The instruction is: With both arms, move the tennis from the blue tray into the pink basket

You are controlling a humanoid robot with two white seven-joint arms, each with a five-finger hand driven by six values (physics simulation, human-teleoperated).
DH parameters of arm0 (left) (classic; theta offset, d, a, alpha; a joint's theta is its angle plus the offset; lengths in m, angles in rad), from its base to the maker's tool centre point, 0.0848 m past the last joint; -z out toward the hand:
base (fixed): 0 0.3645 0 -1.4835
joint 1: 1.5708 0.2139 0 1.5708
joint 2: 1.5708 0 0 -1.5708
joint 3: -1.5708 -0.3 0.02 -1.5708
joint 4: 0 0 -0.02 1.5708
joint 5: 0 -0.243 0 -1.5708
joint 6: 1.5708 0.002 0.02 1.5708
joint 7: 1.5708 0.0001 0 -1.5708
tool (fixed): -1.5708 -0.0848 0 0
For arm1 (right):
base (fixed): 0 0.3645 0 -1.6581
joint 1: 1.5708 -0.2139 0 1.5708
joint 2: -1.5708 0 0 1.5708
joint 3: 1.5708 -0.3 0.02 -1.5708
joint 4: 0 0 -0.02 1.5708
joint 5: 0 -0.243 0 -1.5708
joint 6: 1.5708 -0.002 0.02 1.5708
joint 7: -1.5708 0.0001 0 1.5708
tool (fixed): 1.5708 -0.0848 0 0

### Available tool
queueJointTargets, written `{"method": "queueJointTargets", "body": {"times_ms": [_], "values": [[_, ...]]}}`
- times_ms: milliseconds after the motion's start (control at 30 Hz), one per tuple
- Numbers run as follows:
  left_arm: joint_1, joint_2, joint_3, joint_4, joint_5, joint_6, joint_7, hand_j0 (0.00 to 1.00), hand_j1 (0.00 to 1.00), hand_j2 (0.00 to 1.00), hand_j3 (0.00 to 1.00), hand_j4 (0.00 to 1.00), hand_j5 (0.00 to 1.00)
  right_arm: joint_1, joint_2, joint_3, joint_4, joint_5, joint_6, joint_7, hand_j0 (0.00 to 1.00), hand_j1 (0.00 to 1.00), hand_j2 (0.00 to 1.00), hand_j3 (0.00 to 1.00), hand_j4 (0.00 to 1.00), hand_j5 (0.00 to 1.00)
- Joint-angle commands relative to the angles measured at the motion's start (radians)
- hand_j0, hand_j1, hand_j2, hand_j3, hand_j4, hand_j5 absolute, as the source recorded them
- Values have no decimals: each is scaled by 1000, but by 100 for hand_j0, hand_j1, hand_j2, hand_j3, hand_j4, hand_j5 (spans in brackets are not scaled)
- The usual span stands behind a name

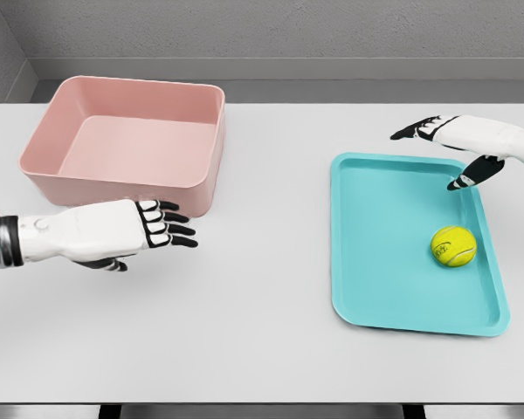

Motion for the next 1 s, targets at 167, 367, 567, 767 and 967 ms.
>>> {"method": "queueJointTargets", "body": {"times_ms": [167,367,567,767,967], "values": [[2,-36,-18,0,8,0,-95,100,100,100,100,100,100,-11,-19,-3,-77,-5,2,-9,100,100,100,100,100,100],[0,-37,-19,0,-118,0,-105,100,100,100,100,100,100,-6,-90,-5,-240,-7,2,-11,100,100,100,100,100,100],[-2,-28,-1,0,-112,0,-98,100,100,100,100,100,100,67,-205,-5,-323,-7,2,-9,100,100,100,100,100,100],[-40,-20,7,0,-100,0,-103,100,100,100,100,100,100,115,-245,-11,-331,-7,2,-9,100,100,100,100,100,100],[-63,-36,14,0,-17,0,-95,100,100,100,100,100,100,149,-271,-11,-364,-8,2,-9,100,100,100,100,100,100]]}}
